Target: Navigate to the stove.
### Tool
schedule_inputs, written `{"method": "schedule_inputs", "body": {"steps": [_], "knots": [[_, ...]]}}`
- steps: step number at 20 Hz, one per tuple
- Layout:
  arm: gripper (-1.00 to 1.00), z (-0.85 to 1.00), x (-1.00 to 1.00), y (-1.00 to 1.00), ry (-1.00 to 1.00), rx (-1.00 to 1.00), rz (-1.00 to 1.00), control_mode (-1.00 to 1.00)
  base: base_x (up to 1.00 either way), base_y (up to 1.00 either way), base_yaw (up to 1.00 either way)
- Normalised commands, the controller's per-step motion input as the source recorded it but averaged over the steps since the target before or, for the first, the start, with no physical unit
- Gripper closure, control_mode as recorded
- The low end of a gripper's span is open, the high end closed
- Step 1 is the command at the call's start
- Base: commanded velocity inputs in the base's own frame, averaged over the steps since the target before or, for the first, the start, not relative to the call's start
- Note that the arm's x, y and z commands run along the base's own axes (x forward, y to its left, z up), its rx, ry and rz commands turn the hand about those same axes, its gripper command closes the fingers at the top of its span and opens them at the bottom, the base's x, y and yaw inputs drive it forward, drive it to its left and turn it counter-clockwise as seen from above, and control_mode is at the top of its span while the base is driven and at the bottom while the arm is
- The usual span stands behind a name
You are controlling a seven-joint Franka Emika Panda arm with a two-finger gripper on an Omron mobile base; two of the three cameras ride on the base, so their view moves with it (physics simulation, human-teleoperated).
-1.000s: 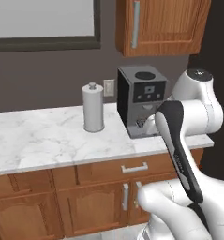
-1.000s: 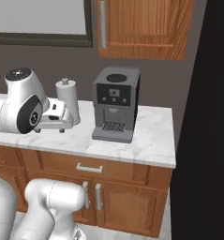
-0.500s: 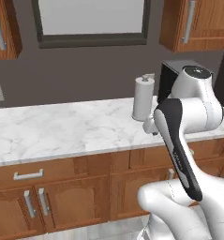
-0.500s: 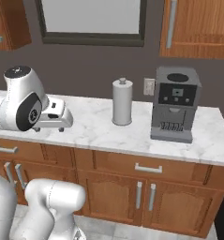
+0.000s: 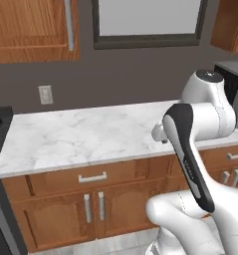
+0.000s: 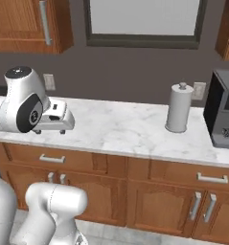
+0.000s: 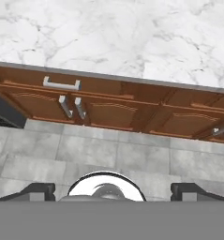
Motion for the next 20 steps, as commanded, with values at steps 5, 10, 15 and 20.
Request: {"method": "schedule_inputs", "body": {"steps": [5,10,15,20], "knots": [[-1.0,0.0,0.0,0.0,0.0,0.0,0.0,1.0,-0.55,1.0,-0.07],[-1.0,0.0,0.0,0.0,0.0,0.0,0.0,1.0,-0.99,1.0,-0.01],[-1.0,0.0,0.0,0.0,0.0,0.0,0.0,1.0,-0.88,1.0,-0.02],[-1.0,0.0,0.0,0.0,0.0,0.0,0.0,1.0,-0.29,1.0,-0.09]]}}
